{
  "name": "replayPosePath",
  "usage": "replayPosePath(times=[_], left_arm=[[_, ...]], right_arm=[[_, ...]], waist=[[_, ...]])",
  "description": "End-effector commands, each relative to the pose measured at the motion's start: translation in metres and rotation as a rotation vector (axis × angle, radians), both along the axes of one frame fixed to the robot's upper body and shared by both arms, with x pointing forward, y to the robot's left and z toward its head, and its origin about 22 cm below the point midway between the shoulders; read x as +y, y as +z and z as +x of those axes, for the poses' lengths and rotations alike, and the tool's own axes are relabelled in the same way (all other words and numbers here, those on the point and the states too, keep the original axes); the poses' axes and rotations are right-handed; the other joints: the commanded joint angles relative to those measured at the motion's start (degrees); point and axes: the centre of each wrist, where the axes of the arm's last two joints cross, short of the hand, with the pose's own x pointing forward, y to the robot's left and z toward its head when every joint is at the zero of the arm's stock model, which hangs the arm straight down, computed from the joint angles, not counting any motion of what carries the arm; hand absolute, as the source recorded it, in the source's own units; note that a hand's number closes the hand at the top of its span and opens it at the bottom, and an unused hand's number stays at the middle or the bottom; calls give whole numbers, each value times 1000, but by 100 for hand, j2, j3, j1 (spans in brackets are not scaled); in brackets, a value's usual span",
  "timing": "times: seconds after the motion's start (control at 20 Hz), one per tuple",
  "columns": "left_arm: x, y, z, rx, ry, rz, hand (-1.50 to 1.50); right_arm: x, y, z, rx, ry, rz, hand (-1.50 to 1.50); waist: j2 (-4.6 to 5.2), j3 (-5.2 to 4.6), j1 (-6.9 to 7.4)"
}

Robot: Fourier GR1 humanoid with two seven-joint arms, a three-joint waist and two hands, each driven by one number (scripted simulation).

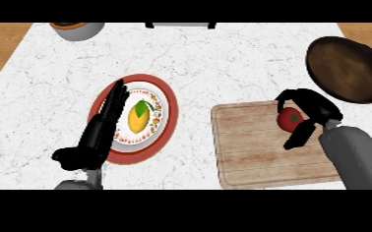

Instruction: Pick the tomato from the cutting board and place it in the pan

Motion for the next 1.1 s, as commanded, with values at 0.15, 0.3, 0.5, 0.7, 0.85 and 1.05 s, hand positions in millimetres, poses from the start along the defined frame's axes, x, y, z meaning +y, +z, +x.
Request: replayPosePath(times=[0.15,0.3,0.5,0.7,0.85,1.05], left_arm=[[-5,-9,-11,2,-4,-5,0],[-3,0,5,5,14,-12,0],[4,-24,-16,7,24,-18,0],[7,-10,-3,9,25,-22,0],[-7,-9,-9,1,41,-4,0],[13,-8,-3,2,24,-3,0]], right_arm=[[-5,-3,-5,-175,-62,0,150],[-12,18,-10,-307,-99,-1,150],[5,32,-51,-351,29,45,150],[24,69,-73,-468,63,36,150],[1,94,-93,-614,50,101,150],[-15,111,-112,-651,-54,212,150]], waist=[[44,65,-30],[34,63,-93],[9,57,-154],[14,57,-161],[-1,61,-213],[29,62,-142]])
